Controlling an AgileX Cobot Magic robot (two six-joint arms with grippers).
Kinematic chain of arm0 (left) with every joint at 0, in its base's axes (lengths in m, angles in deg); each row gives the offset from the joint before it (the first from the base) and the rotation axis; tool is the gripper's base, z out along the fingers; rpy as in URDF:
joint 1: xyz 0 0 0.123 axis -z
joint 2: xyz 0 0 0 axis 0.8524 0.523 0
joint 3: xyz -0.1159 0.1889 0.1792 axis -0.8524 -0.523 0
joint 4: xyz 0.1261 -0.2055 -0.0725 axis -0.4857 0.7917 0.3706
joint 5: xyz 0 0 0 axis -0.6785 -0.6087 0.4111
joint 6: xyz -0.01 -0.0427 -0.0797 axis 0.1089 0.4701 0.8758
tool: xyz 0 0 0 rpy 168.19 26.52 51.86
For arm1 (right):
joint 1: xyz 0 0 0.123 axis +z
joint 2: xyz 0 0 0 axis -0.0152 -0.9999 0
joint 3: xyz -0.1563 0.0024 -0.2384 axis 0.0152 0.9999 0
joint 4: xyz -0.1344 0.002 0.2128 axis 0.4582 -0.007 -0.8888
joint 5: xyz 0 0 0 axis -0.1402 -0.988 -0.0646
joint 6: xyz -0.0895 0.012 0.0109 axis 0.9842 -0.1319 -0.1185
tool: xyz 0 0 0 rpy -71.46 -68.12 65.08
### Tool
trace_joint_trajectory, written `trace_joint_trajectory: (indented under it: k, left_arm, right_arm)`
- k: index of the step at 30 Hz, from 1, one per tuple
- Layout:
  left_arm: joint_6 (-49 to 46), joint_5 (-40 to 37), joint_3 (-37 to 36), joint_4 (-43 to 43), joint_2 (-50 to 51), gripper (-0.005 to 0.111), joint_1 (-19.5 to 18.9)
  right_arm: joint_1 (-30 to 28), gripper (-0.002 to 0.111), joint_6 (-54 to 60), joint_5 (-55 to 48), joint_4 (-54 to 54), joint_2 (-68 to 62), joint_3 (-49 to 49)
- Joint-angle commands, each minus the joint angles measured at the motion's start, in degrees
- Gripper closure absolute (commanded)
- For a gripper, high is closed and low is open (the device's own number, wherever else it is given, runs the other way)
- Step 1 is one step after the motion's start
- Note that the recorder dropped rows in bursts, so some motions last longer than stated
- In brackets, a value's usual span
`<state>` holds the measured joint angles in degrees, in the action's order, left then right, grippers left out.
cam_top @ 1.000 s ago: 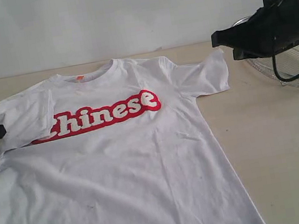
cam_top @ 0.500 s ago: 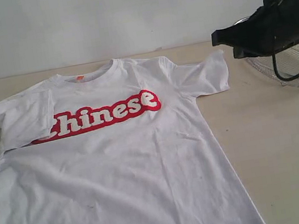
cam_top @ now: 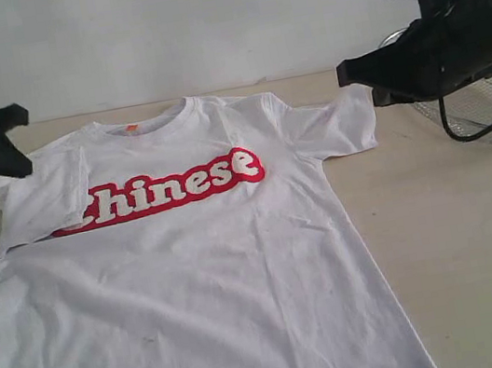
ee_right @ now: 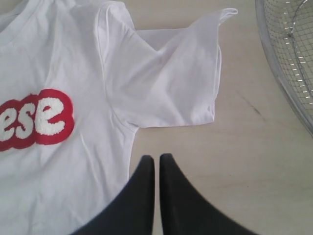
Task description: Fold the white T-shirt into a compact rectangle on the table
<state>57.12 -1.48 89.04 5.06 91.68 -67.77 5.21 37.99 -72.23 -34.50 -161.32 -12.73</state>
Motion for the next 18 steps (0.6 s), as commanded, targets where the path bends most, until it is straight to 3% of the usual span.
trace_joint_trajectory:
  k: [1, 8, 18]
  left_arm:
    - [0.1, 0.5, -0.2, -0.7, 4.0, 0.102, 0.9]
    - [4.6, -0.8, -0.2, -11.5, 4.7, 0.102, 0.9]
    - [7.5, -1.5, -0.8, -18.6, 4.9, 0.102, 0.7]
  right_arm:
    - [0.2, 0.108, 0.7, -1.2, 0.0, 0.2, -0.2]
    - [0.2, 0.108, 1.2, -1.2, 0.1, 0.2, -0.2]
    - [0.2, 0.108, 1.2, -1.2, 0.1, 0.2, -0.2]
